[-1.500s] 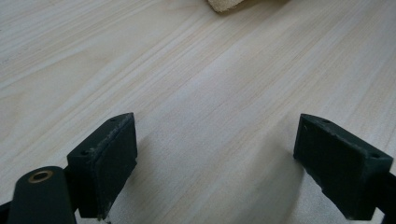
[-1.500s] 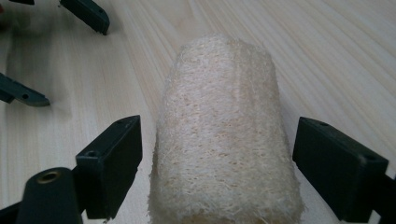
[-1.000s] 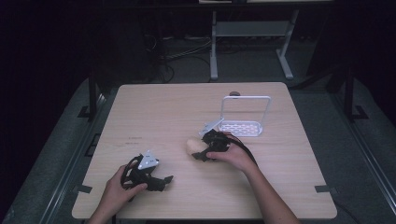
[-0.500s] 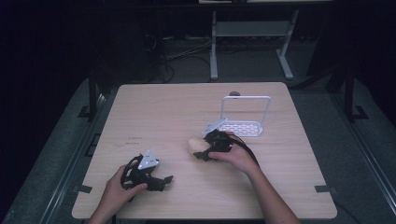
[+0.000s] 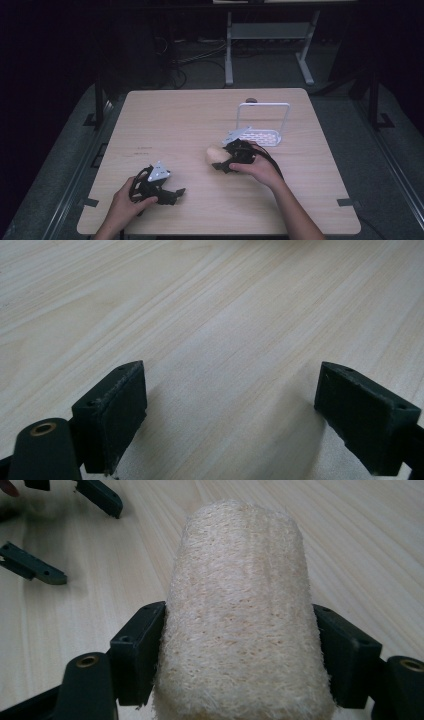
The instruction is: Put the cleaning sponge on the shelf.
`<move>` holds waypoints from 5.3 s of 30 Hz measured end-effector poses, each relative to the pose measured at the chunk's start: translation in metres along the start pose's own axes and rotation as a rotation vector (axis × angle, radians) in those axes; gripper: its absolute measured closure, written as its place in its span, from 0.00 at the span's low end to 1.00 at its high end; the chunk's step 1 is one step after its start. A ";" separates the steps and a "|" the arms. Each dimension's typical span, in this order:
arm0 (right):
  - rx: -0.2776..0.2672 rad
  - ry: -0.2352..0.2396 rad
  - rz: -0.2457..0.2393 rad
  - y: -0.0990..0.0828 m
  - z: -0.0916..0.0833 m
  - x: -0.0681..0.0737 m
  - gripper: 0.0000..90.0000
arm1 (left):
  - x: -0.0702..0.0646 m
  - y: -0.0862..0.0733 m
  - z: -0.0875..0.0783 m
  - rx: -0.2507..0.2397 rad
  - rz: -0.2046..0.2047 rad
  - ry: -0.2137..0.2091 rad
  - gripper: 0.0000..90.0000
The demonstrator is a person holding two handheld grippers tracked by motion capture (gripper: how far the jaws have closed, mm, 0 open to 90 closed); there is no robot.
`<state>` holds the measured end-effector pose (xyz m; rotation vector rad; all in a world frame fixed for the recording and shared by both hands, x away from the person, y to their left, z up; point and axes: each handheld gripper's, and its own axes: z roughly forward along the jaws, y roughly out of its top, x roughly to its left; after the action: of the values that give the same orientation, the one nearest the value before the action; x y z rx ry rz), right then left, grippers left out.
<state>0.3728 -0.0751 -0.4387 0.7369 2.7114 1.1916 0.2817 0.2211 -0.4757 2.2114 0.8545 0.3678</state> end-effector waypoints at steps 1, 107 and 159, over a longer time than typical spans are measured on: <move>0.000 -0.004 -0.001 0.000 -0.001 0.000 0.31 | 0.000 0.000 0.000 0.000 0.000 0.000 0.14; 0.019 -0.311 0.209 -0.042 -0.042 -0.097 0.31 | -0.001 0.001 0.001 -0.007 -0.011 0.001 0.14; -0.042 -0.252 0.190 -0.040 -0.081 -0.033 0.68 | 0.000 0.000 0.001 -0.005 -0.001 0.001 0.14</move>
<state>0.3642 -0.1679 -0.4147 1.0794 2.4480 1.1016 0.2823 0.2203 -0.4760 2.2060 0.8545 0.3708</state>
